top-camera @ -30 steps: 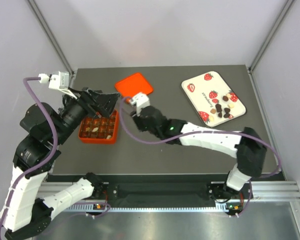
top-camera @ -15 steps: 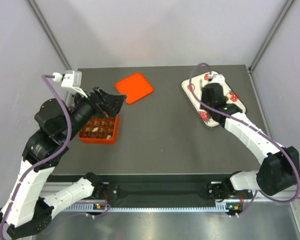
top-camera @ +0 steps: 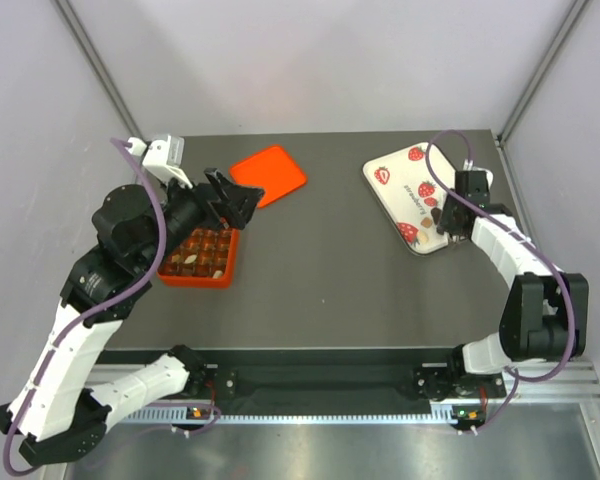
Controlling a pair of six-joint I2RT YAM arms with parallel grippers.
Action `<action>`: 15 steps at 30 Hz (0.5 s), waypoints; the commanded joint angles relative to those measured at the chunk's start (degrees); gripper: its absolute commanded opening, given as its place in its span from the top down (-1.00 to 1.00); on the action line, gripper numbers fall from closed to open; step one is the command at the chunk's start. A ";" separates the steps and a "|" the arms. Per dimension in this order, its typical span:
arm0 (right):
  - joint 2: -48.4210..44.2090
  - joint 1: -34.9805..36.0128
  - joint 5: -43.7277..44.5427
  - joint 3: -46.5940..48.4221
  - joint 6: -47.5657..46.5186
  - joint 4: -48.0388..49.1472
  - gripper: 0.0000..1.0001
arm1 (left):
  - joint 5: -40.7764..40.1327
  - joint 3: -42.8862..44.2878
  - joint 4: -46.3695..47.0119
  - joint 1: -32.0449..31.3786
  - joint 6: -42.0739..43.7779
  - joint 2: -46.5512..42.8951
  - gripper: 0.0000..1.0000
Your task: Pack the chocolate
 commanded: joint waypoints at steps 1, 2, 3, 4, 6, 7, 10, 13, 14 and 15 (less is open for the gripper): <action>1.48 -1.28 -3.91 4.00 -0.30 2.01 0.15 | 0.36 -0.25 3.47 0.15 0.72 -0.09 -0.98; 2.52 -1.28 -3.74 4.27 -0.30 2.10 0.15 | 0.36 -0.25 3.47 0.15 0.81 0.17 -0.98; 2.97 -1.28 -3.73 4.44 -0.30 2.27 0.14 | 0.45 -0.25 3.47 0.15 0.81 0.26 -0.98; 3.32 -1.28 -3.56 4.88 -0.30 2.27 0.14 | 0.45 -0.25 3.55 0.15 0.81 0.26 -0.98; 4.64 -1.28 -3.64 5.32 -0.21 2.62 0.14 | 0.45 -0.25 3.64 0.15 0.90 0.44 -0.98; 4.99 -1.28 -3.73 5.67 -0.13 2.71 0.14 | 0.45 -0.34 3.64 0.15 0.90 0.53 -0.98; 6.22 -1.28 -3.82 6.29 -0.21 3.15 0.14 | 0.27 -0.34 3.64 0.15 0.90 0.61 -0.98; 7.10 -1.28 -3.73 6.55 -0.13 3.41 0.14 | 0.01 -0.51 3.55 0.15 0.99 0.26 -0.98; 7.63 -1.28 -3.65 6.64 -0.13 3.42 0.14 | -0.08 -0.51 3.55 0.15 0.99 0.26 -0.98; 7.72 -1.28 -3.82 6.73 -0.21 3.42 0.14 | -0.16 -0.51 3.55 0.15 0.99 0.18 -0.98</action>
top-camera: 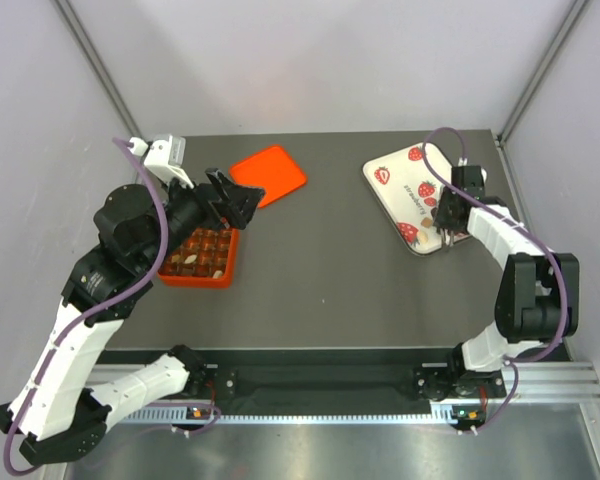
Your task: Pack the chocolate
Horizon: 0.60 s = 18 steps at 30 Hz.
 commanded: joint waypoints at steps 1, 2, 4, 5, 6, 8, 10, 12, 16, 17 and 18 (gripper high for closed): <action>1.05 -0.40 -0.50 3.36 -0.02 2.93 0.14 | -0.17 -0.21 3.42 0.15 0.92 -0.09 -0.98; 1.40 -0.32 -0.59 3.36 -0.10 3.11 0.14 | -0.17 -0.21 3.51 0.15 0.92 -0.09 -0.98; 1.58 -0.40 -0.67 3.36 -0.19 3.37 0.15 | -0.34 -0.03 3.51 0.24 0.92 -0.09 -0.98; 1.58 -0.40 -0.76 3.36 -0.19 3.46 0.16 | -0.25 -0.03 3.51 0.15 0.92 0.00 -0.98; 1.58 -0.40 -0.76 3.36 -0.28 3.38 0.17 | -0.25 -0.03 3.42 0.15 0.92 0.09 -0.98; 1.50 -0.40 -0.94 3.28 -0.54 3.90 0.19 | -0.34 -0.03 3.51 0.15 0.92 0.00 -0.98; 1.23 -0.40 -0.85 3.19 -0.98 4.16 0.21 | -0.43 -0.03 3.51 0.15 0.92 0.09 -0.98; 1.14 -0.40 -0.94 3.19 -1.33 4.43 0.23 | -0.43 -0.21 3.60 0.15 0.92 0.18 -0.98; 0.88 -0.40 -0.85 3.28 -1.69 4.61 0.24 | -0.43 -0.21 3.60 0.15 0.84 0.00 -0.98; 0.44 -0.40 -0.94 3.19 -1.77 4.61 0.25 | -0.52 -0.21 3.51 0.15 0.83 -0.09 -0.98; 0.01 -0.49 -1.03 3.19 -1.77 4.61 0.27 | -0.60 -0.12 3.60 0.15 0.92 -0.09 -0.98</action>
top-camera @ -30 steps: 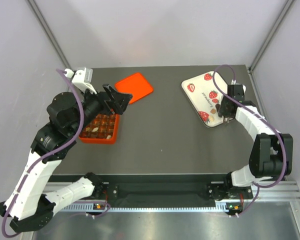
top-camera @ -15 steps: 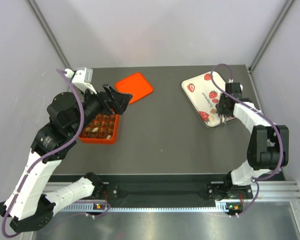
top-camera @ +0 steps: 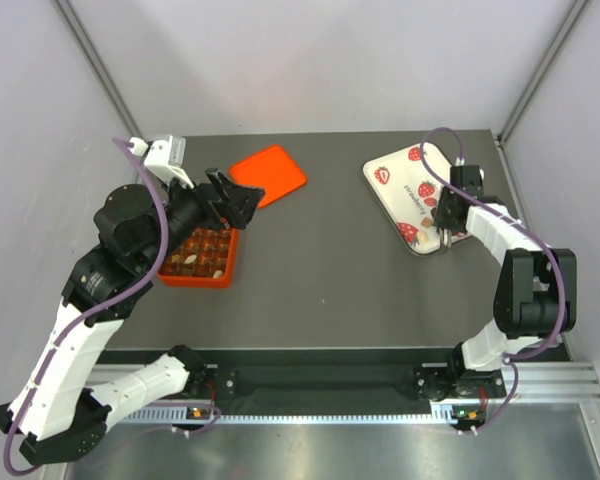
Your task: Pack the chocolate
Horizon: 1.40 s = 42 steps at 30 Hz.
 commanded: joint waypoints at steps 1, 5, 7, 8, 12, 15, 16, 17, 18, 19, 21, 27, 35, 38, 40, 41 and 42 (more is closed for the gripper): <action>-2.05 -0.40 -0.48 2.73 -0.86 3.27 0.27 | -0.56 -0.12 3.43 0.15 0.77 -0.17 -0.98; -4.07 -0.40 -1.10 2.55 -0.77 3.36 0.29 | -0.65 0.06 3.25 0.15 0.86 -0.17 -0.98; -4.78 -0.40 -1.80 2.29 -0.77 3.36 0.31 | -0.56 0.15 3.25 0.15 0.86 0.00 -0.98; -5.39 -0.40 -1.97 2.29 -0.68 3.36 0.32 | -0.39 0.23 3.07 0.15 0.86 -0.09 -0.98; -6.36 -0.14 -2.33 1.85 -0.68 3.36 0.37 | -0.30 0.32 3.07 0.15 0.77 -0.09 -0.98; -6.54 0.12 -2.33 1.76 -0.86 3.27 0.44 | -0.30 0.41 2.99 0.15 0.77 -0.26 -0.98; -6.45 0.04 -2.50 1.76 -0.86 3.27 0.46 | -0.38 0.41 2.98 0.15 0.77 -0.35 -0.98; -6.71 0.12 -2.50 1.76 -0.86 3.27 0.47 | -0.47 0.41 2.98 0.15 0.77 -0.35 -0.98; -6.63 0.30 -2.50 1.76 -0.86 3.36 0.47 | -0.47 0.50 2.90 0.15 0.86 -0.35 -0.98; -6.71 0.30 -2.42 1.76 -0.86 3.27 0.47 | -0.56 0.50 2.90 0.15 0.86 -0.35 -0.98; -6.98 0.56 -2.50 1.85 -0.77 3.18 0.48 | -0.65 0.58 2.90 0.15 0.86 -0.26 -0.98; -8.73 2.05 -2.41 2.29 -0.77 2.57 0.50 | -0.47 1.20 2.81 0.15 1.03 0.35 -0.98; -13.12 5.66 -3.20 1.94 -0.51 1.95 0.49 | -0.12 2.25 2.90 0.15 1.03 0.53 -0.98; -14.27 10.13 -4.52 1.76 1.16 2.48 0.49 | 0.05 2.95 2.90 0.15 1.12 0.88 -0.98; -14.62 15.57 -4.35 1.85 3.09 3.35 0.49 | -0.12 3.92 2.81 0.15 1.38 1.23 -0.98; -14.62 17.68 -4.35 1.94 3.71 4.58 0.49 | -0.47 4.62 2.55 0.15 1.56 1.32 -0.98; -14.28 21.97 -4.00 2.37 4.93 5.03 0.49 | -0.56 4.98 2.46 0.15 1.65 1.32 -0.98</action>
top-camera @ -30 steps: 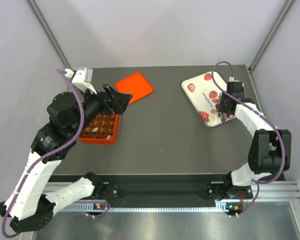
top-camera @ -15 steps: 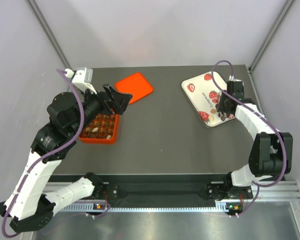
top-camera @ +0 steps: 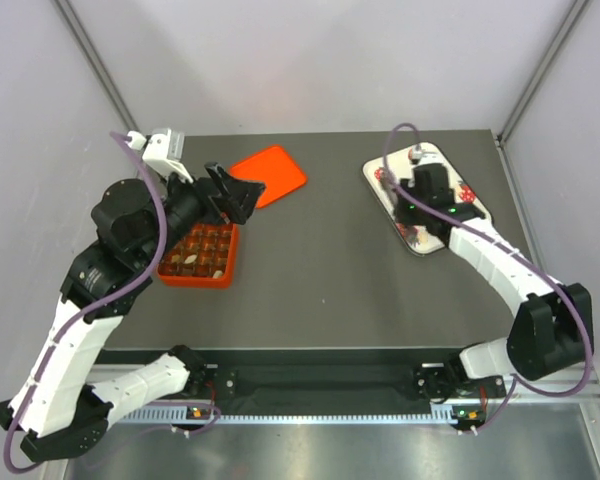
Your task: Pack the chocolate
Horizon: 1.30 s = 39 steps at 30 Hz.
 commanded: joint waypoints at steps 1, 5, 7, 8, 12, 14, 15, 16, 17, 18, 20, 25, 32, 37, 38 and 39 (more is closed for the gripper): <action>-1.51 9.72 -0.24 2.81 3.94 5.20 0.49 | -0.65 3.67 2.61 0.15 1.50 -0.17 -0.98; 2.87 19.47 -0.15 5.01 7.45 8.72 0.48 | -0.74 5.33 2.17 0.15 1.58 -0.43 -0.98; 4.99 25.10 -0.06 7.03 8.68 11.18 0.48 | -0.74 5.95 2.00 0.15 1.58 -0.61 -0.98; 7.43 28.51 0.03 8.60 9.04 11.97 0.48 | -0.74 6.56 1.91 0.15 1.58 -0.52 -0.98; 14.21 35.46 -0.32 13.96 9.31 14.87 0.48 | -0.74 7.36 2.00 0.15 1.58 -0.96 -0.98; 17.73 37.85 -0.32 16.17 9.22 15.75 0.48 | -1.00 7.62 1.91 0.15 1.76 -1.48 -0.98; 18.79 40.04 -0.58 18.09 9.04 16.19 0.48 | -1.17 7.71 1.82 0.15 1.76 -1.66 -0.98; 20.71 41.02 -0.76 18.89 8.87 16.72 0.48 | -1.35 7.71 1.73 0.15 1.93 -1.92 -0.98; 21.69 42.07 -1.02 19.68 8.60 17.42 0.48 | -1.61 7.80 1.64 0.15 2.02 -2.01 -0.98; 22.65 43.91 -1.11 21.43 8.34 17.69 0.48 | -1.62 7.80 1.64 0.15 2.11 -2.19 -0.98; 25.12 45.50 -1.64 23.63 7.55 18.13 0.48 | -2.05 7.71 1.47 0.15 2.29 -2.54 -0.98; 29.07 49.99 -1.64 27.07 5.79 18.48 0.47 | -2.58 7.54 1.12 0.15 2.73 -3.24 -0.98; 32.59 52.10 -1.12 28.92 5.09 17.25 0.45 | -3.11 7.19 0.77 0.15 2.99 -3.86 -0.98; 32.95 52.63 0.73 27.87 4.56 16.46 0.43 | -3.55 6.75 0.85 0.15 2.99 -4.30 -0.98; 32.77 52.63 0.99 27.69 4.47 16.54 0.40 | -3.46 6.66 0.85 0.15 3.08 -4.21 -0.98; 32.86 52.63 1.52 27.78 4.21 16.37 0.39 | -3.29 6.57 1.11 0.15 2.90 -4.04 -0.98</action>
